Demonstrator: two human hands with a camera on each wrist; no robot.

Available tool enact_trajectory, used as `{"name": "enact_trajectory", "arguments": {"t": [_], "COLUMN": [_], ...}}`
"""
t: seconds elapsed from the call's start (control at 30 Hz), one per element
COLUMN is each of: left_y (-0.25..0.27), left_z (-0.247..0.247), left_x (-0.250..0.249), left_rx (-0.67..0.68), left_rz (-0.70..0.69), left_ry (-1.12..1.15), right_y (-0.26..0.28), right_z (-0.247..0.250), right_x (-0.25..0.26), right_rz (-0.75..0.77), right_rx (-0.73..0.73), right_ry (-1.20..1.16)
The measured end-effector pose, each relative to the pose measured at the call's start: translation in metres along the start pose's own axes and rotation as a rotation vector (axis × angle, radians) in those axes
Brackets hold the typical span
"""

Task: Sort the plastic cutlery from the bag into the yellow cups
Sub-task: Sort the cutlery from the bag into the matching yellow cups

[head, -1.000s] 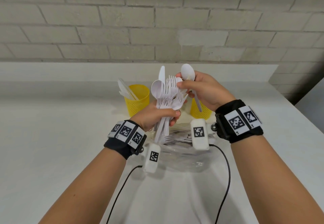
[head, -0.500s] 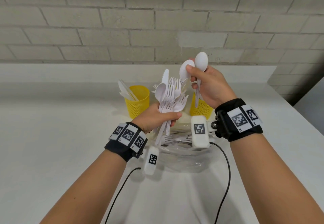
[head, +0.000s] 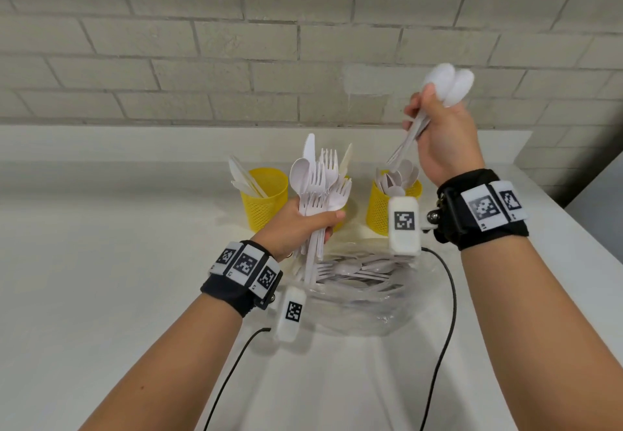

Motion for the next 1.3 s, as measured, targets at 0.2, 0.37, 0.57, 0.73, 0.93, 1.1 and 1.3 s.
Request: {"name": "enact_trajectory", "arguments": {"t": [0.2, 0.37, 0.57, 0.73, 0.93, 1.1, 1.3], "left_y": [-0.002, -0.002, -0.002, -0.003, -0.010, -0.016, -0.011], "left_z": [0.011, 0.011, 0.006, 0.001, 0.007, 0.011, 0.018], "left_x": [0.001, -0.002, -0.004, -0.009, -0.006, -0.005, -0.002], "left_rx": [-0.058, -0.051, -0.063, -0.025, -0.130, -0.196, -0.184], "left_rz": [0.015, -0.002, -0.007, -0.056, -0.030, -0.023, 0.003], "left_ry": [0.038, 0.027, 0.058, 0.070, 0.115, 0.182, 0.194], "right_y": [-0.037, -0.031, -0.030, -0.029, 0.005, 0.046, 0.041], "right_z": [0.035, 0.060, 0.074, 0.070, 0.010, -0.037, -0.038], "right_x": [-0.031, -0.083, -0.102, -0.089, -0.049, -0.068, -0.070], "right_rz": [0.107, -0.011, -0.163, -0.099, 0.126, -0.071, -0.083], "right_rx": [-0.137, -0.123, -0.128, -0.115, 0.067, 0.442, 0.297], "right_ry": [0.202, 0.485, 0.686, 1.008, 0.747, 0.756, 0.554]}}
Point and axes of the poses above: each hand's wrist, its own y-axis away from the middle knuckle, its own z-axis out of the back of the hand, x = y × z, the point moved 7 cm from there along -y, towards the middle knuckle, and after that the axes turned 10 degrees about -x, right-handed, at the moved point
